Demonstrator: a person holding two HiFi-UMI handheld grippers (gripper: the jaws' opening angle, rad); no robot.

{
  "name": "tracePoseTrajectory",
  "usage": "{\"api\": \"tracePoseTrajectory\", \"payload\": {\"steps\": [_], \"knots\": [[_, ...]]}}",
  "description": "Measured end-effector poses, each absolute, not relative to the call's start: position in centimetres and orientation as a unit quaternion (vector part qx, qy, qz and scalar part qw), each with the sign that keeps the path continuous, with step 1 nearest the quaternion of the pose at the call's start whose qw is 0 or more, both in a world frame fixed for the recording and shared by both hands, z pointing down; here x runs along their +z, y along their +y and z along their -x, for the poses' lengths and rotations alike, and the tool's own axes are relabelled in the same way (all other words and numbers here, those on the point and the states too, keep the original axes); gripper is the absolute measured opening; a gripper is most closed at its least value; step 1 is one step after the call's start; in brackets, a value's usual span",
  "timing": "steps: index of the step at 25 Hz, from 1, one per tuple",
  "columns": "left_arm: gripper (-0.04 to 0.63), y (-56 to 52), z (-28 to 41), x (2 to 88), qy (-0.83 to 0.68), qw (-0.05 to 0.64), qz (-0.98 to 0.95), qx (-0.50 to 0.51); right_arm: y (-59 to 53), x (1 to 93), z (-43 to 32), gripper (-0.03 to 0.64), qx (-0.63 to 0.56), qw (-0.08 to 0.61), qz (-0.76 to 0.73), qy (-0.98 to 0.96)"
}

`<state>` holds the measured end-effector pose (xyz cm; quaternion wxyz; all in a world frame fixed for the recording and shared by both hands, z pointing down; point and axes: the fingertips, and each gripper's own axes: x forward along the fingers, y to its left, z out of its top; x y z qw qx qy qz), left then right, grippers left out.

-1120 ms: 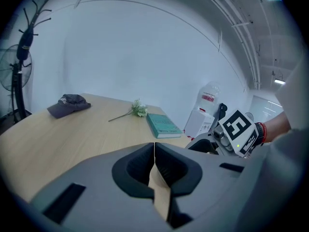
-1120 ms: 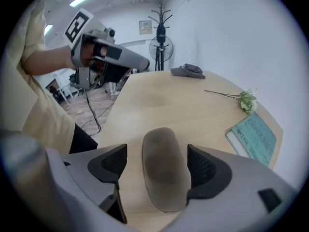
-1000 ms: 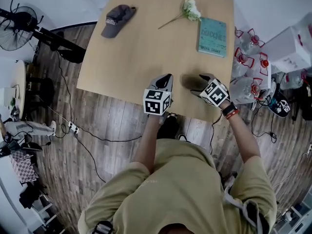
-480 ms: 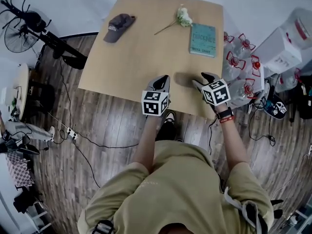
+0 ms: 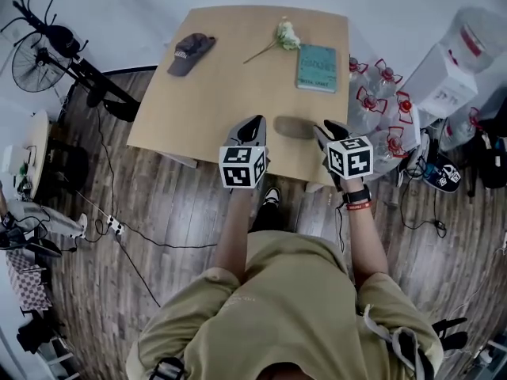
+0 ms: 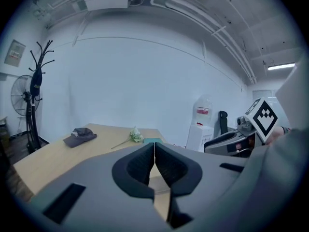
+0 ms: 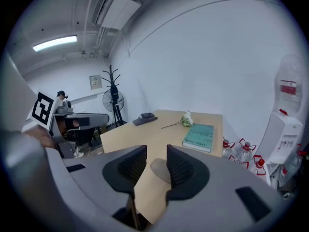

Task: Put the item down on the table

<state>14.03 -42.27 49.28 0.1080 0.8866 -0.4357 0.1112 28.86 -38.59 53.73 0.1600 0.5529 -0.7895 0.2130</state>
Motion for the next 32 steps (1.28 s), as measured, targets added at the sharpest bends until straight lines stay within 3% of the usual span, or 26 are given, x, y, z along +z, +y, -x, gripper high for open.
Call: {"api": "tracePoseTrajectory", "payload": {"steps": [2,18,32], "knots": [[0.025,-41.3,-13.6,48.2,-0.445,0.099,-0.884,0.107,-37.6,52.4,-29.1,0.112,0.210,0.137,-0.572,-0.781],[0.025,-33.9,-14.0,43.4,-0.460,0.035,-0.885,0.052,-30.4,46.3,-30.3,0.012,0.131,0.033,-0.660,-0.740],[0.025,-32.1,-15.0,43.5,-0.447,0.022,-0.894,0.038,-29.2,46.5,-29.8,0.012,0.127,0.031,-0.655,-0.744]]}}
